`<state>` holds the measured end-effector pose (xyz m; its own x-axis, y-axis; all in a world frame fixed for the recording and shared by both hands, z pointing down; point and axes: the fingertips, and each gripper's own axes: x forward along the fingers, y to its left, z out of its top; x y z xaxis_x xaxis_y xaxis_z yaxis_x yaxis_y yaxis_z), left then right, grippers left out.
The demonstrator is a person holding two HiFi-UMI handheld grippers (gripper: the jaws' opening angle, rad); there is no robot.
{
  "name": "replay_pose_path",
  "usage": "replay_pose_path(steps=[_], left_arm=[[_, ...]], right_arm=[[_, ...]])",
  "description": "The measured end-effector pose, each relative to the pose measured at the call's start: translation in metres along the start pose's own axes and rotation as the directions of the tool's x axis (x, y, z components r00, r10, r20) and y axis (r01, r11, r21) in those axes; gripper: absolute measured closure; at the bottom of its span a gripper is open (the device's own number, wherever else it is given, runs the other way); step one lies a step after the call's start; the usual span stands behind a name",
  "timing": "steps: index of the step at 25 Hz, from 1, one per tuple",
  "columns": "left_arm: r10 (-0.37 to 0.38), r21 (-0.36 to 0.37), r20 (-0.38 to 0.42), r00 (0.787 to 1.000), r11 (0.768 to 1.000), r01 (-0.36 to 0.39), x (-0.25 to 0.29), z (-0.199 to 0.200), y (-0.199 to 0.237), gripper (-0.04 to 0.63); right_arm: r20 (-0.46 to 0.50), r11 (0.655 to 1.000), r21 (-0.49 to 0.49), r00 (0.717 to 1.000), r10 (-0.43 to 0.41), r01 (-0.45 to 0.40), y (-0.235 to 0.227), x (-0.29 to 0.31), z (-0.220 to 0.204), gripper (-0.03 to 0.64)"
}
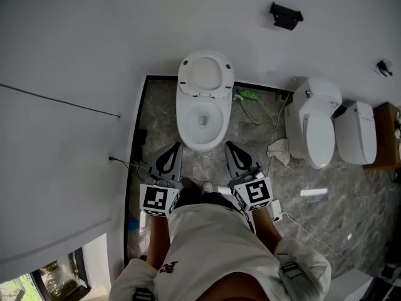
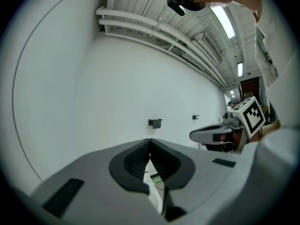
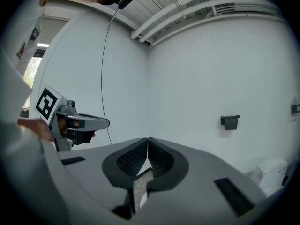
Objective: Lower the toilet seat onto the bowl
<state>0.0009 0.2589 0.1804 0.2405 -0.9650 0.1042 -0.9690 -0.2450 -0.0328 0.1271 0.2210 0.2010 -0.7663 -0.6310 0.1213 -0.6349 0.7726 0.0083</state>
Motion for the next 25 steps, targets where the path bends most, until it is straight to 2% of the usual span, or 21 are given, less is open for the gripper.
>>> replay_pose_path(steps=[6, 13, 25], left_arm=[[0.002, -0.001, 0.001, 1.0, 1.0, -0.002, 0.018, 0.003, 0.006, 0.572], [-0.032, 0.016, 0.009, 0.999, 0.999, 0.032, 0.046, 0.006, 0.016, 0.572], [-0.119, 0.009, -0.011, 0.993, 0.993, 0.119, 0.12, -0.003, 0.079, 0.572]], right_arm=[[-0.003, 1.0, 0.004, 1.0, 0.001, -0.001, -0.012, 0.011, 0.0, 0.594], [0.007, 1.0, 0.005, 1.0, -0.03, 0.03, -0.028, 0.029, 0.003, 0.594], [-0.029, 0.995, 0.01, 0.995, -0.095, 0.095, -0.059, 0.116, 0.003, 0.594]])
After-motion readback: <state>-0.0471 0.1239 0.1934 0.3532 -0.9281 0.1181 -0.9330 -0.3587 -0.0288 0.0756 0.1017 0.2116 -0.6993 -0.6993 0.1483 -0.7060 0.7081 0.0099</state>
